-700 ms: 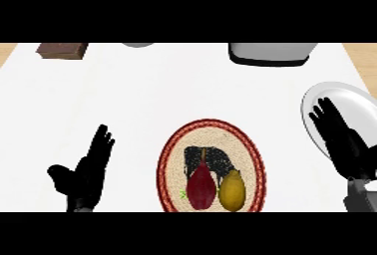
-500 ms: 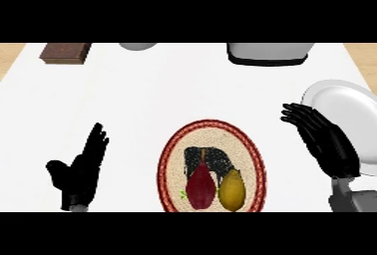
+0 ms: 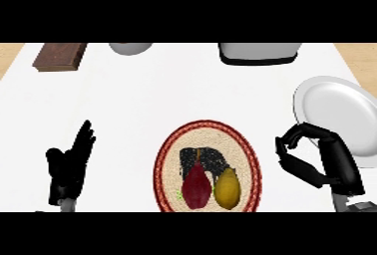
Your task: Pick the lemon from the placemat and place it in the plate
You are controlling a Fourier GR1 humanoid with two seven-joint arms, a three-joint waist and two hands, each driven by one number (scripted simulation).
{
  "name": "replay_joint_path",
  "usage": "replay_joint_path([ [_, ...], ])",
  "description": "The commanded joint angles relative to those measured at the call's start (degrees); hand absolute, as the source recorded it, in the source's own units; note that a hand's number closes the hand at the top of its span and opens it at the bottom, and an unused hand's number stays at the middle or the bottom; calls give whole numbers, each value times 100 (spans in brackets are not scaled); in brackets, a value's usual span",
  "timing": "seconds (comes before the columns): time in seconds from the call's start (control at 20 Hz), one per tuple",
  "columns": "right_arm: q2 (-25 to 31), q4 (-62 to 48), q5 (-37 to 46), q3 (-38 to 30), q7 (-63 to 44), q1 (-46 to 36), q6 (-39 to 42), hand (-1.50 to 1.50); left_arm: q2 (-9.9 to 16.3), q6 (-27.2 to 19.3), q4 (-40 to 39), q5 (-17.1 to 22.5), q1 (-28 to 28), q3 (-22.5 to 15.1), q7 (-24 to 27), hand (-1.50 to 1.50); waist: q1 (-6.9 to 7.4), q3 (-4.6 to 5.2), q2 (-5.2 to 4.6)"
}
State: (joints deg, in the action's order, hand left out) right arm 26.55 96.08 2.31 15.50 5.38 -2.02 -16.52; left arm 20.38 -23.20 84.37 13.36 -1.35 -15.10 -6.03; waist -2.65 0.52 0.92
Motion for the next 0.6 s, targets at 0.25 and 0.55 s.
replay_joint_path([
  [0.25,-731,377,-152,973,2082,1618,326,-150,-93,145,-305,-146,345,-40,-111,0,176,-53,-84],
  [0.55,73,556,1825,1232,640,1401,-394,-150,-221,-30,-288,-291,429,-131,-297,0,200,-34,-77],
])
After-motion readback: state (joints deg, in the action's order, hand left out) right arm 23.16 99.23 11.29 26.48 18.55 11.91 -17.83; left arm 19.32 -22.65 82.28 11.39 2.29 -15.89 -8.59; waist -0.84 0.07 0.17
